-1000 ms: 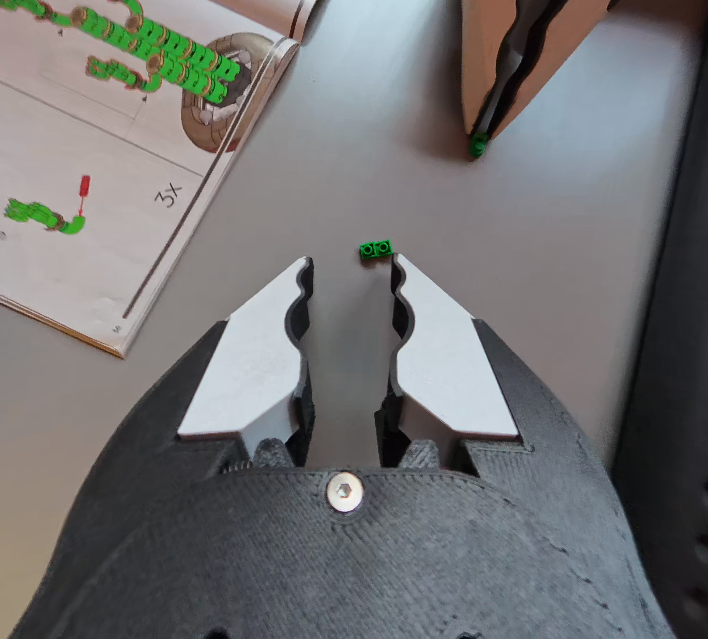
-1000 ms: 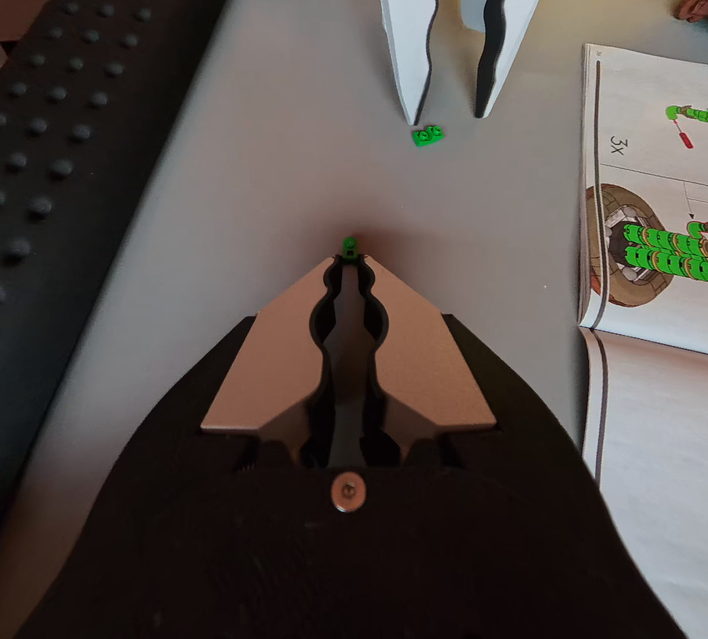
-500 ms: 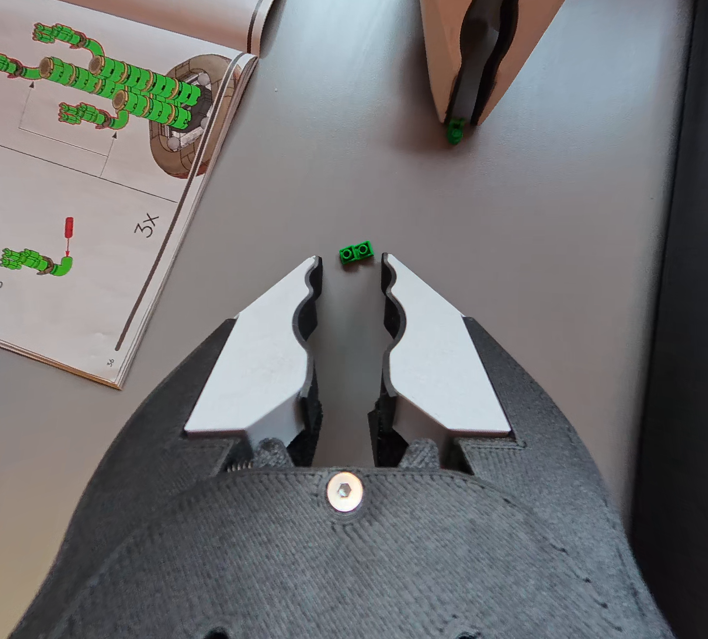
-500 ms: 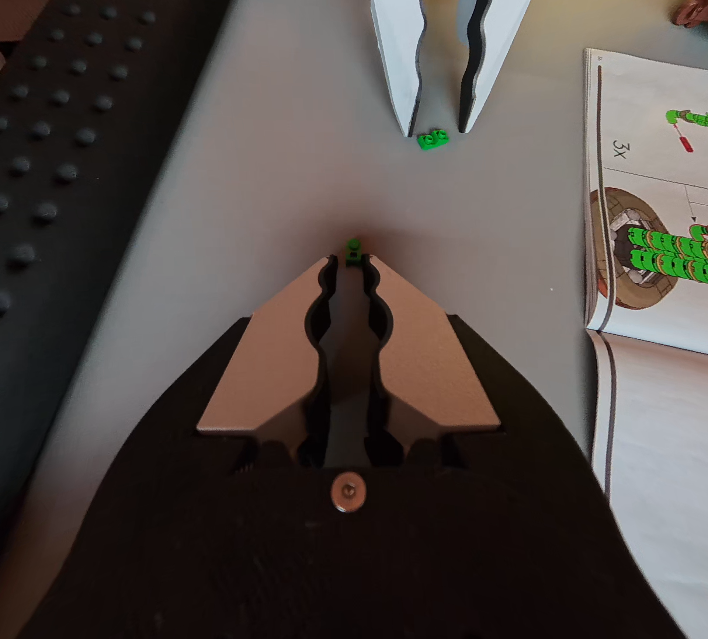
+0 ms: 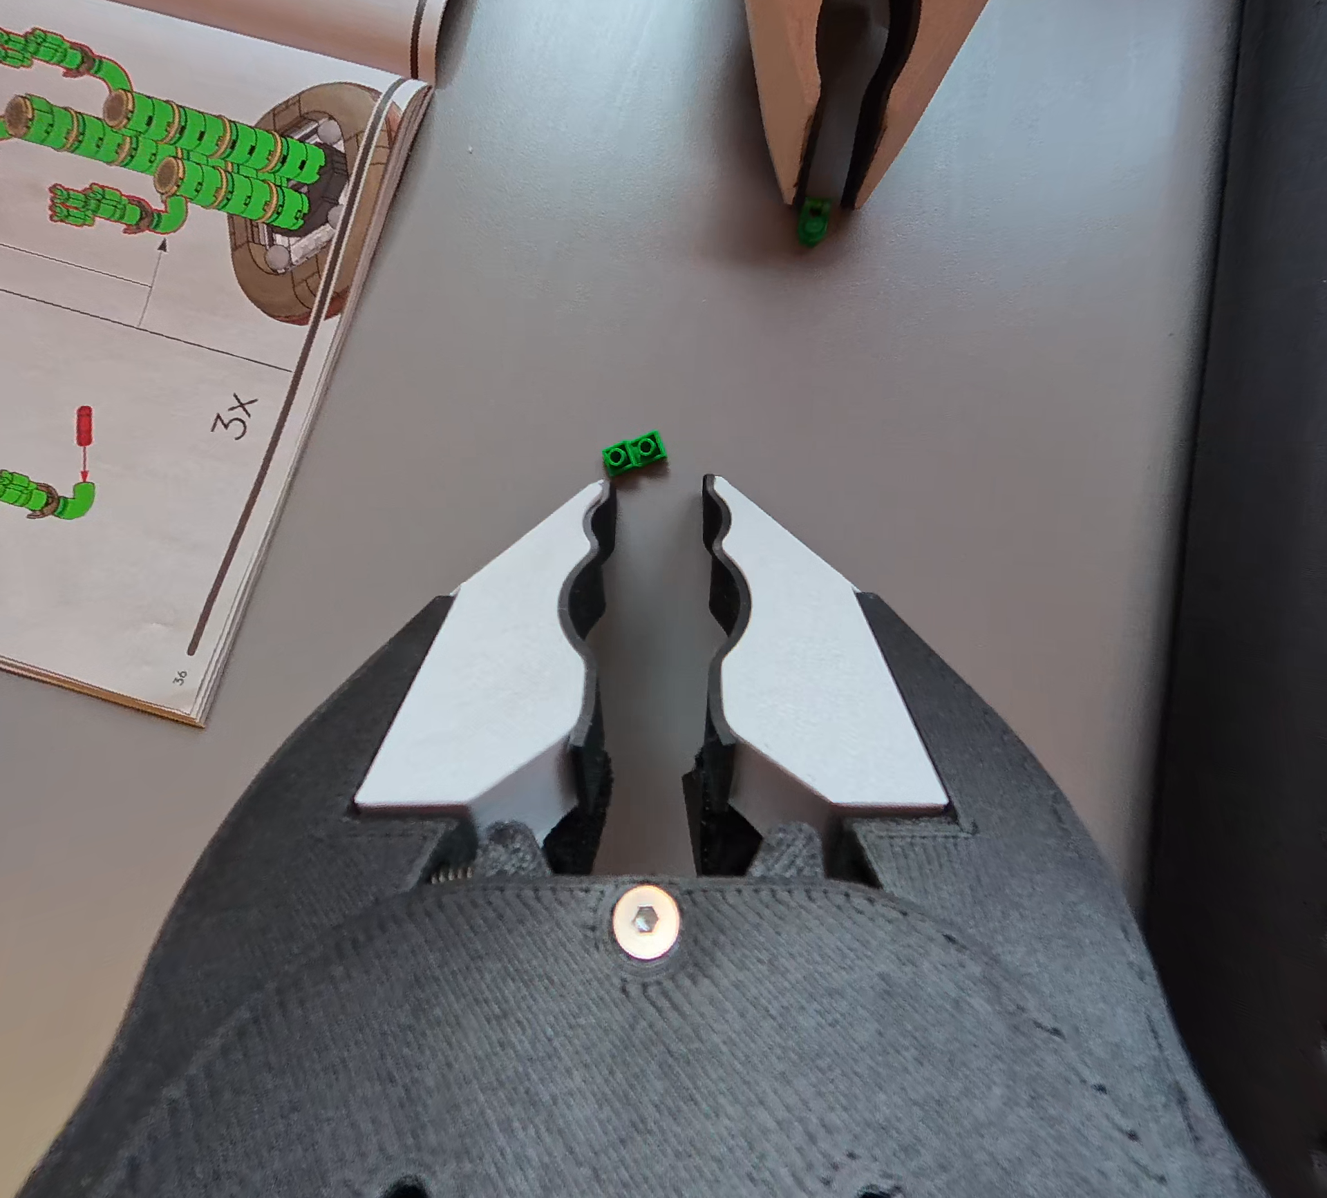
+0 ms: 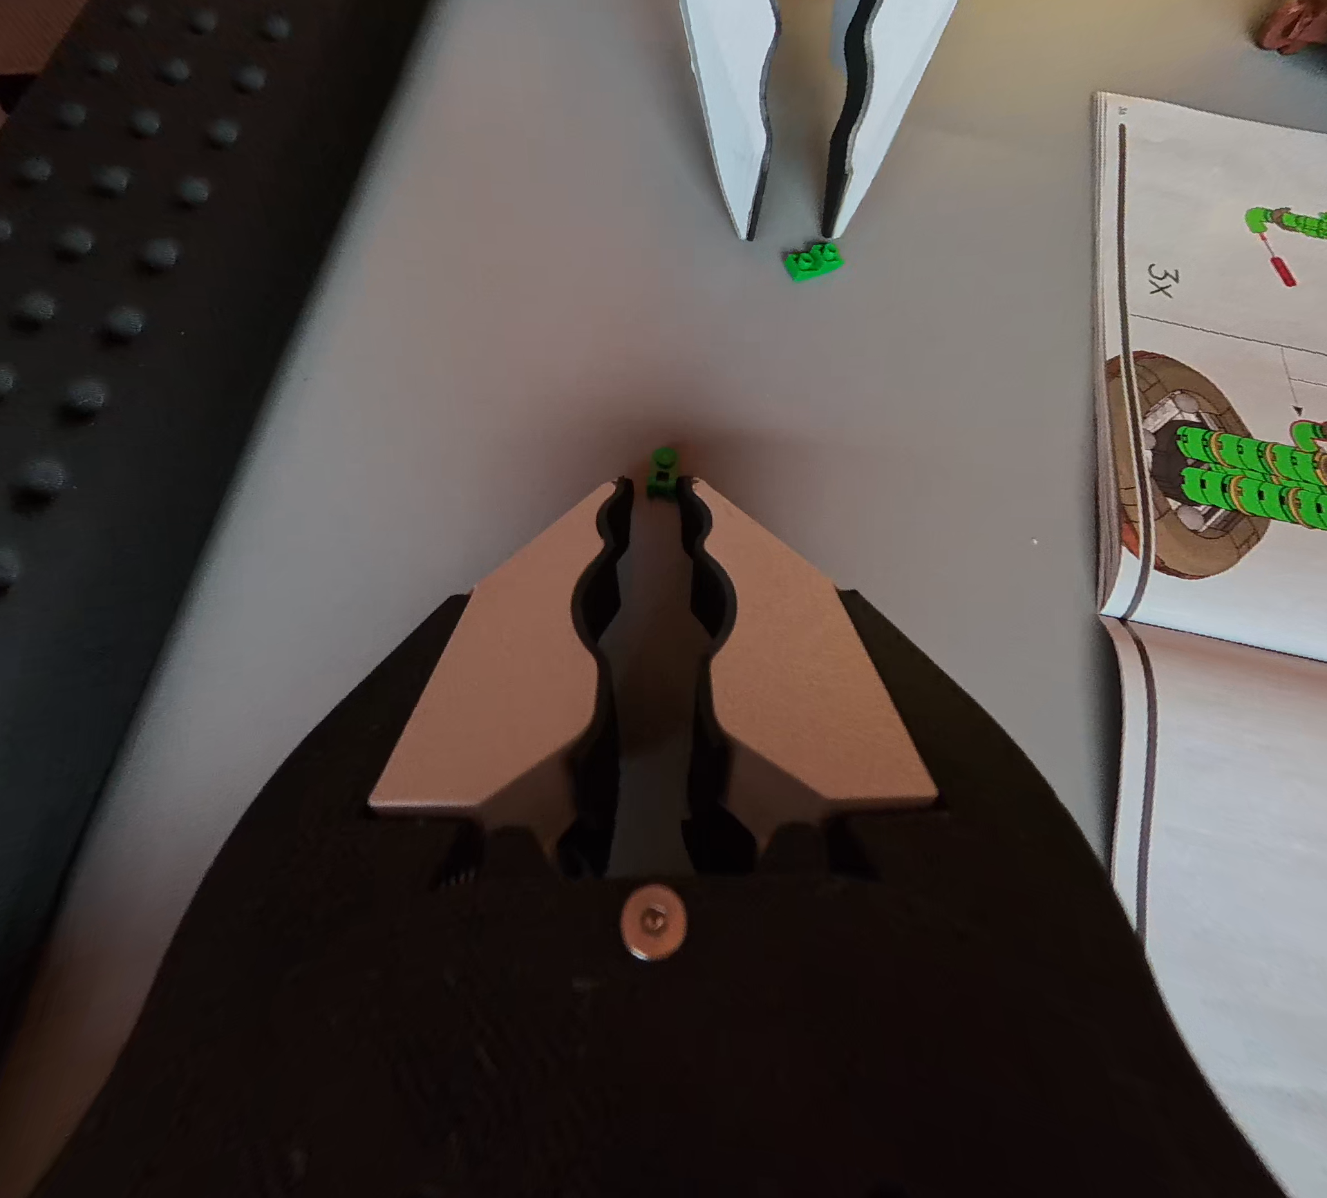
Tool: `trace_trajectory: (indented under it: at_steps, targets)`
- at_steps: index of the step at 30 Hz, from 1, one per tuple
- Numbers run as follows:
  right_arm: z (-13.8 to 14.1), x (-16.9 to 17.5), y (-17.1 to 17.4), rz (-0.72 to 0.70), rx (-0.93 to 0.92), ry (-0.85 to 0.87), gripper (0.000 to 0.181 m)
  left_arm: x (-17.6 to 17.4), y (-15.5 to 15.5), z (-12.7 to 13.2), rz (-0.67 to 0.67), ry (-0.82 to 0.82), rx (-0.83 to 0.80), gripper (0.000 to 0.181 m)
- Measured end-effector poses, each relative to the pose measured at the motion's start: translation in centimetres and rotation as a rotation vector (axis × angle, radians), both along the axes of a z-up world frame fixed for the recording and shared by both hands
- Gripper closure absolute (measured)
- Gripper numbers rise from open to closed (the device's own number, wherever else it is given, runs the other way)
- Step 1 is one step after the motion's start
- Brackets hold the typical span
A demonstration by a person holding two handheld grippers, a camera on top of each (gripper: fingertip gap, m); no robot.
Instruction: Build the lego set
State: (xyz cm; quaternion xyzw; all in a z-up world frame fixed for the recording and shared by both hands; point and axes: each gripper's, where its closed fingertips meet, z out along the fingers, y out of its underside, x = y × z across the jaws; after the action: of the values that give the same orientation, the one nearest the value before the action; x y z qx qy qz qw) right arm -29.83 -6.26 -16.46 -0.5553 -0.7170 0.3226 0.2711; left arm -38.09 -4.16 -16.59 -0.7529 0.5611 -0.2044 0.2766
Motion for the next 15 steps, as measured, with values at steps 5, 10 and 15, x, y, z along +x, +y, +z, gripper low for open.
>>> trace_trajectory:
  at_steps: [5, 10, 15]
  targets:
    - [0.0, 0.0, 0.0, 0.0, -0.001, 0.0, 0.168, 0.05, -0.28, 0.0, -0.012, 0.001, -0.007, 0.159]
    - [0.0, 0.0, 0.0, 0.0, -0.002, 0.0, 0.168, 0.13, -0.42, -0.01, -0.021, 0.003, -0.007, 0.16]
    - [0.0, 0.01, 0.0, 0.0, -0.001, 0.001, 0.168, -0.19, 0.21, 0.08, 0.008, 0.013, 0.014, 0.157]
